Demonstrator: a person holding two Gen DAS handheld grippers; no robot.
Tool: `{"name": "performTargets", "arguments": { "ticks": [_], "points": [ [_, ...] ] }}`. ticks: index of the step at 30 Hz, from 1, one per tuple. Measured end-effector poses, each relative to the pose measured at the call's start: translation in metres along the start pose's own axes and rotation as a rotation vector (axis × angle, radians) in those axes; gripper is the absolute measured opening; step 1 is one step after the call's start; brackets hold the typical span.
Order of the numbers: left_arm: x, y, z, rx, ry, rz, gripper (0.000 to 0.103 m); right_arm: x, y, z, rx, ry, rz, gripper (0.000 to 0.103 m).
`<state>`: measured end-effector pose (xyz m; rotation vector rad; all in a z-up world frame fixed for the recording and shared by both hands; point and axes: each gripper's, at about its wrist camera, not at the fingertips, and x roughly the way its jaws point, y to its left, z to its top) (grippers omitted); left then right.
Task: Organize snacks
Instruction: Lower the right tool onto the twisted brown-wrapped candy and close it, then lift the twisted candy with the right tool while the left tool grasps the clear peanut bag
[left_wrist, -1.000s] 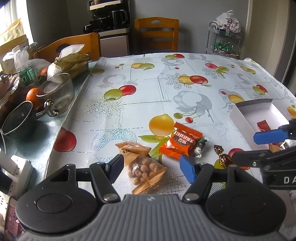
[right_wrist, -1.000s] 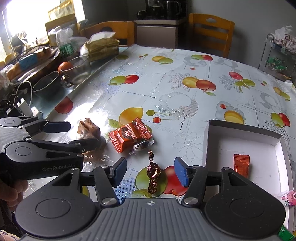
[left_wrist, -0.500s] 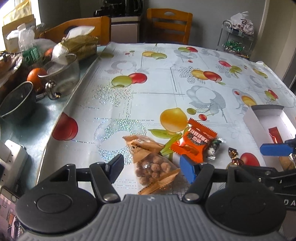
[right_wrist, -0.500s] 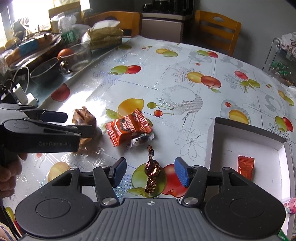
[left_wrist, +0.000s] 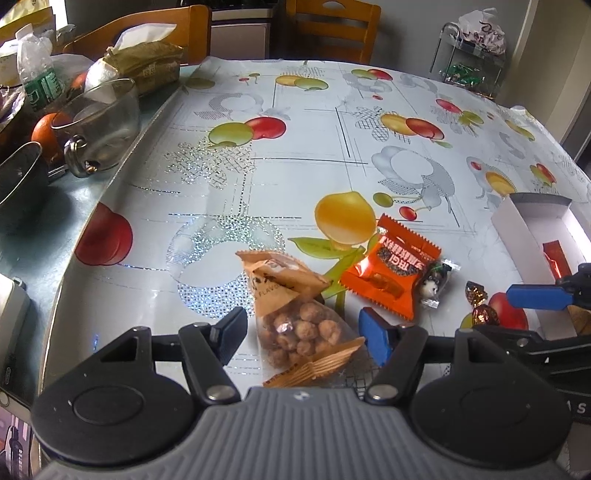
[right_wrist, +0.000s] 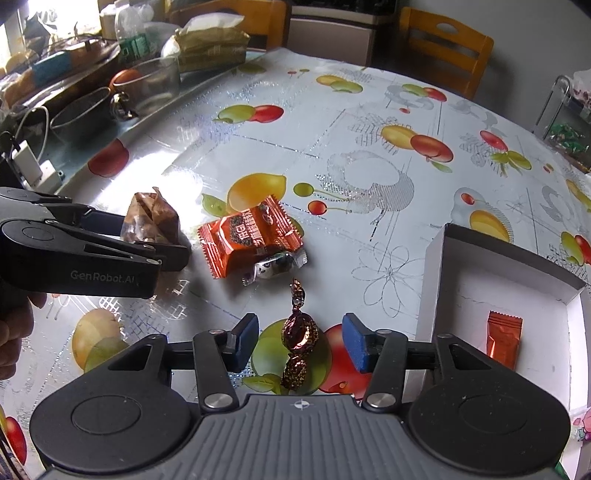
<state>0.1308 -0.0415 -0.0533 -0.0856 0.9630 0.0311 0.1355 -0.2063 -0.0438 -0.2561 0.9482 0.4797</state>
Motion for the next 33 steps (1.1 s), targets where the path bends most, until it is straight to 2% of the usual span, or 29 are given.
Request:
{"name": "performTargets", "arguments": {
  "ticks": [4, 6, 9, 13, 23, 33],
  "points": [
    [0.002, -0.002, 0.001, 0.022, -0.007, 0.000, 0.067, 0.004, -0.001, 0.000, -0.003, 0.008, -0.003, 0.044],
    [0.003, -0.002, 0.002, 0.032, -0.005, -0.004, 0.067, 0.006, -0.001, 0.001, -0.005, 0.013, -0.003, 0.039],
    [0.004, -0.002, 0.002, 0.038, 0.006, -0.016, 0.058, 0.009, -0.001, 0.001, -0.009, 0.022, -0.005, 0.033],
    [0.004, -0.002, 0.002, 0.040, 0.008, -0.023, 0.056, 0.010, -0.001, 0.000, -0.006, 0.027, -0.002, 0.027],
    [-0.003, 0.000, 0.000, 0.033, 0.000, -0.026, 0.048, 0.012, -0.002, -0.002, -0.005, 0.025, -0.001, 0.025],
    [-0.017, 0.000, -0.002, 0.025, -0.020, -0.026, 0.046, 0.004, -0.003, -0.002, 0.013, 0.002, 0.007, 0.025]
  ]
}}
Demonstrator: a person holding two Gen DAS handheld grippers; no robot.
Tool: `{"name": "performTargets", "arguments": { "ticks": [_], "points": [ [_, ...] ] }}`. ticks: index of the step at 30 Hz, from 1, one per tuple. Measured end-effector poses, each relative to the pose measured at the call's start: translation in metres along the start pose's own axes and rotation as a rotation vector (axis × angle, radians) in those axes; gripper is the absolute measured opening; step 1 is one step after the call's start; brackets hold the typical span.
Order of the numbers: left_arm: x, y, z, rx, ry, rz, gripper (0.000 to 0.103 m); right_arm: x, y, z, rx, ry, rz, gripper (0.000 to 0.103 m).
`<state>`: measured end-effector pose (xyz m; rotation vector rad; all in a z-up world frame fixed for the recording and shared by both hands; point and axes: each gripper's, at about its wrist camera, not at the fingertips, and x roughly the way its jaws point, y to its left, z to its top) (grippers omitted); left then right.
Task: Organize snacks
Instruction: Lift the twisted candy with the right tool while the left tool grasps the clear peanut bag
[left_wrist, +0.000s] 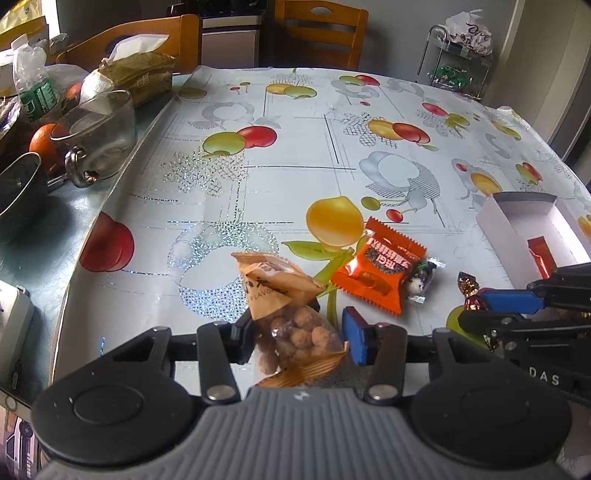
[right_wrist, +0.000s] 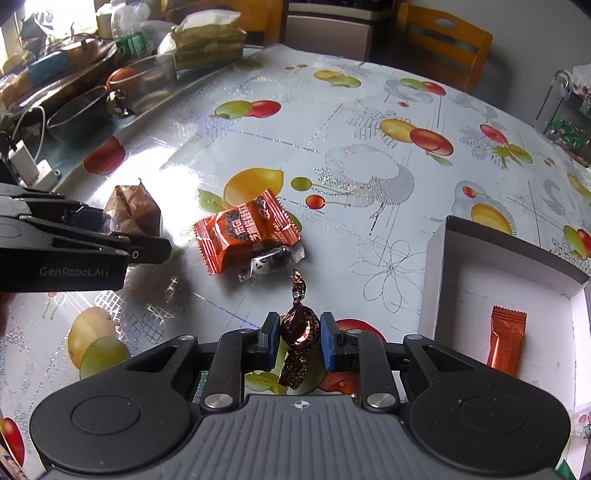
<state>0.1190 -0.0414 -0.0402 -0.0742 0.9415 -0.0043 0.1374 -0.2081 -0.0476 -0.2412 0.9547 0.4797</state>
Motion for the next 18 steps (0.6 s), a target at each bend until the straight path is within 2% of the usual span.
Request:
{"name": "performTargets", "arguments": {
  "ticks": [18],
  "points": [
    [-0.034, -0.014, -0.007, 0.034, -0.070, 0.014, 0.046, -0.035, 0.001, -0.005, 0.010, -0.081, 0.015, 0.025]
  ]
}}
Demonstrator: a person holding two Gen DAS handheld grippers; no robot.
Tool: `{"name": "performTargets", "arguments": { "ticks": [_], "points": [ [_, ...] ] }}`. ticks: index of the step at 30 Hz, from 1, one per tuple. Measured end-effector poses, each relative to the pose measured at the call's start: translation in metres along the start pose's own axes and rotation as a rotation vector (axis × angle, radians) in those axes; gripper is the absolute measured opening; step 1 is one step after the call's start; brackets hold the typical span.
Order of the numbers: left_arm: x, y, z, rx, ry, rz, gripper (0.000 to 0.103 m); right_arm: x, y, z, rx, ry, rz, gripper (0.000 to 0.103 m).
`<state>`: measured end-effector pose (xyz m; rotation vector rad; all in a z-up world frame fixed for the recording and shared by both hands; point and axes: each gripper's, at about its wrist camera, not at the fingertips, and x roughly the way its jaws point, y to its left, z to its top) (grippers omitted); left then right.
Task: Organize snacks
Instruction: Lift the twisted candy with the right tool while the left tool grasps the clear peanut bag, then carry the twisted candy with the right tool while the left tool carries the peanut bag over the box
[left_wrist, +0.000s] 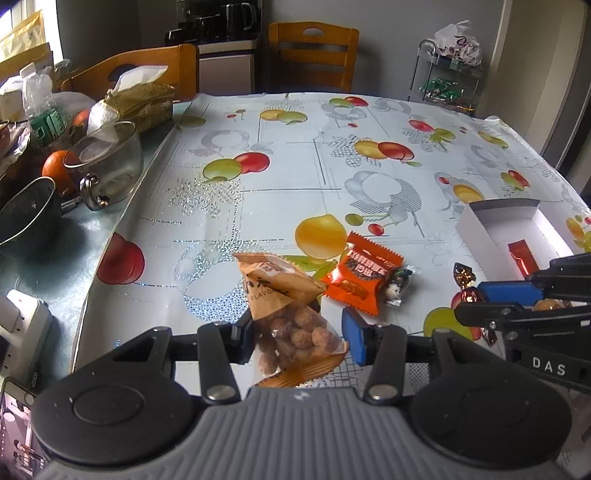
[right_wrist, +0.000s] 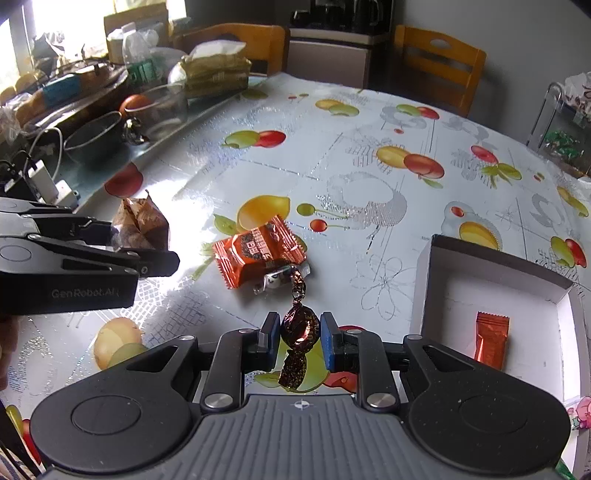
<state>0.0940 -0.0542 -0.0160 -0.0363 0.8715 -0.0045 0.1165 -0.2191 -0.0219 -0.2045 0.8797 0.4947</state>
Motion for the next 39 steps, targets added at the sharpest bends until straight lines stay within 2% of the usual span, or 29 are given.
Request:
{"name": "performTargets", "arguments": {
  "ticks": [23, 39],
  "points": [
    [-0.031, -0.026, -0.004, 0.058, -0.073, -0.036, 0.046, -0.048, -0.004, -0.001, 0.030, -0.104, -0.021, 0.025],
    [-0.035, -0.068, -0.002, 0.146, -0.091, -0.117, 0.046, -0.072, -0.029, -0.015, 0.096, -0.144, -0.070, 0.025]
  ]
}}
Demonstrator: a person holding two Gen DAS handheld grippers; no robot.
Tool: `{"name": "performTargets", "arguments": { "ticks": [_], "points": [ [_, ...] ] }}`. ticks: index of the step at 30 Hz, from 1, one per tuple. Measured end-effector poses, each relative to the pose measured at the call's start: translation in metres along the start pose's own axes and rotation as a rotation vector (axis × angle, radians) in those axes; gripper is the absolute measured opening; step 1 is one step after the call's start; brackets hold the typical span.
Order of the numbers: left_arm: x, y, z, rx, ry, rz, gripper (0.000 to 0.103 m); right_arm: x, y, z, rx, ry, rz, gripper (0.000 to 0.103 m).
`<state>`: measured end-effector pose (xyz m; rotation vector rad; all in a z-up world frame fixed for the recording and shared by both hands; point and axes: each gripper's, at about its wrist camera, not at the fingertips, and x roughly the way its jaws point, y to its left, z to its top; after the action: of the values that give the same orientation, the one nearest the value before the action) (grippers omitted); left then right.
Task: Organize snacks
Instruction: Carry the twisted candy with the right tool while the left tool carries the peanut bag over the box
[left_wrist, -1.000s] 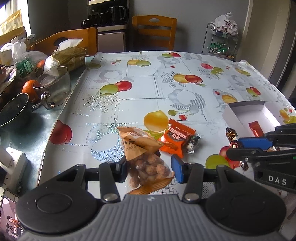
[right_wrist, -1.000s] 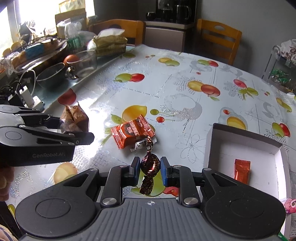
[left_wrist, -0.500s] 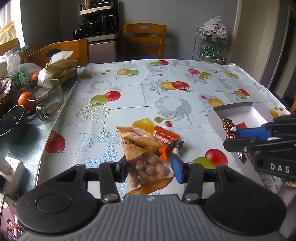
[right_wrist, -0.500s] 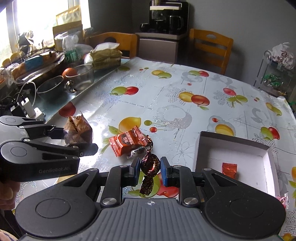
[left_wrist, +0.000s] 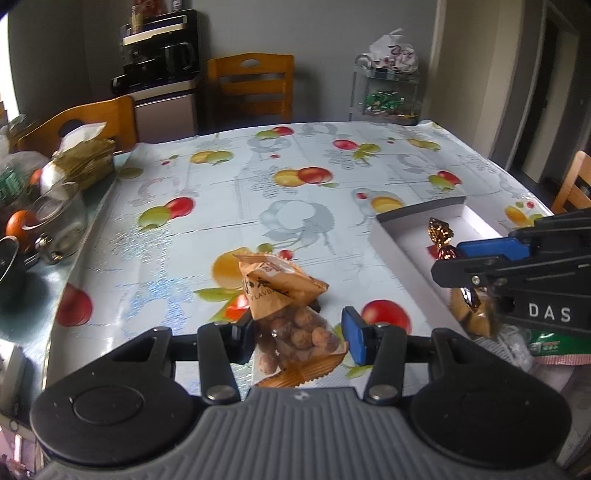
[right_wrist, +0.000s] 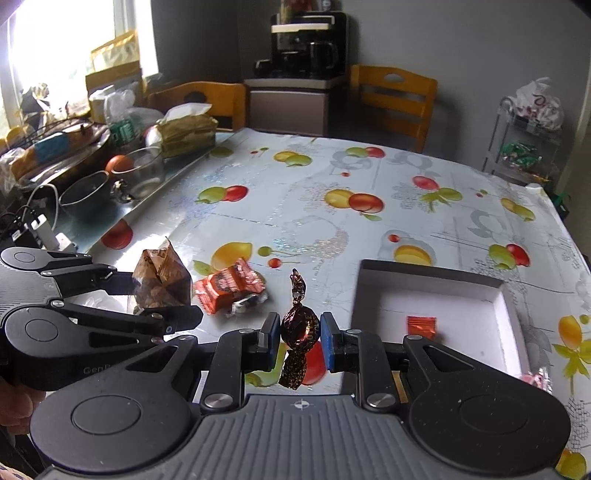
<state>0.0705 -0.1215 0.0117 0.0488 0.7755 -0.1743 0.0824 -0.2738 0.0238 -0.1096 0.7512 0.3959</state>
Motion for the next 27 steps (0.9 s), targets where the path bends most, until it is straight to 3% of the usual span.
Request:
{"name": "performTargets", "arguments": {
  "ticks": [16, 27],
  "points": [
    [0.022, -0.092, 0.019, 0.161, -0.003, -0.170, 0.046, -0.029, -0.072, -0.029, 0.112, -0.001, -0.127, 0.025],
    [0.034, -0.136, 0.016, 0.235, 0.025, -0.226, 0.046, -0.039, -0.104, -0.048, 0.156, 0.018, -0.164, 0.025]
  ]
}}
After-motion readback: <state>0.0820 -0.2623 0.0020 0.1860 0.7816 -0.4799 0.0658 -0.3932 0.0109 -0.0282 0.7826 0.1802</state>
